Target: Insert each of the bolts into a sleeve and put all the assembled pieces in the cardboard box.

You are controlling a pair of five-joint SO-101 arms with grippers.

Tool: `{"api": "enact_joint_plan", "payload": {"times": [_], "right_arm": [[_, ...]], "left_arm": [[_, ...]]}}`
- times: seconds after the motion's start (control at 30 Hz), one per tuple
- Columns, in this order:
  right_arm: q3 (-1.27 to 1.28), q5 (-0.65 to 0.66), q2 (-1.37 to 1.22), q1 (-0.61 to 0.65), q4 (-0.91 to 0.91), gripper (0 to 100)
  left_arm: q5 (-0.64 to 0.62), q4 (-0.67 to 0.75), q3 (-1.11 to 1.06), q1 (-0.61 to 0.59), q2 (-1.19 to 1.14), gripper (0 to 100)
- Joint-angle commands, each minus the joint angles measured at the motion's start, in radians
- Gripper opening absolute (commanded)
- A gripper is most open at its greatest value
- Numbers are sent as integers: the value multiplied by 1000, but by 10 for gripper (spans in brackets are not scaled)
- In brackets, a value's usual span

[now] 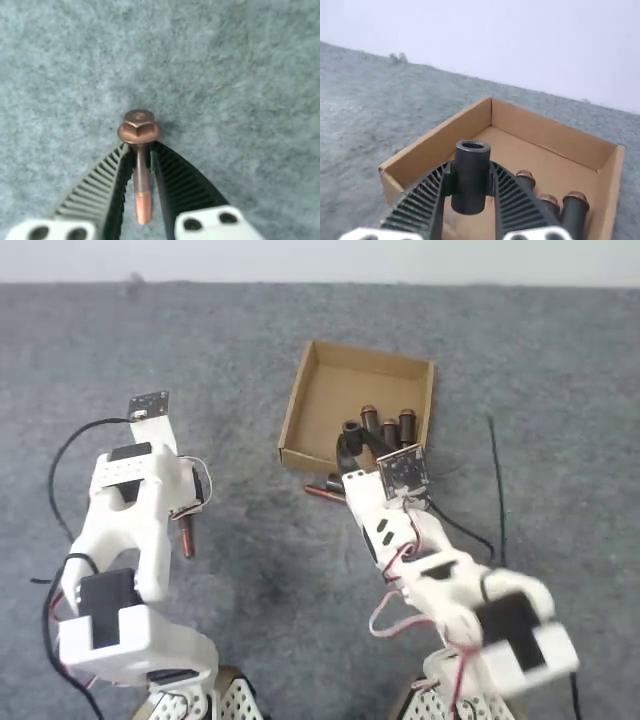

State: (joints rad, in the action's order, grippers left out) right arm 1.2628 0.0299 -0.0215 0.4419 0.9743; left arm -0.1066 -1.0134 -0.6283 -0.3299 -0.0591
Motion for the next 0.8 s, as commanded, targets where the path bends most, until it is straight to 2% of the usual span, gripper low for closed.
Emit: {"api": "enact_joint_plan", "payload": {"times": [0.0, 0.17, 0.27, 0.47, 0.77], "right_arm": [[-132, -3, -137, 7, 165, 10], [-226, 8, -343, 1, 395, 10], [-229, 74, -418, 2, 487, 9], [-81, 103, -450, 5, 710, 10], [83, 98, -450, 18, 760, 10]], "left_arm": [[20, 26, 4, -3, 74, 11], [20, 26, 4, 0, 74, 11], [20, 26, 4, 0, 74, 11], [20, 28, 4, 2, 74, 11], [20, 28, 4, -2, 74, 11]]}}
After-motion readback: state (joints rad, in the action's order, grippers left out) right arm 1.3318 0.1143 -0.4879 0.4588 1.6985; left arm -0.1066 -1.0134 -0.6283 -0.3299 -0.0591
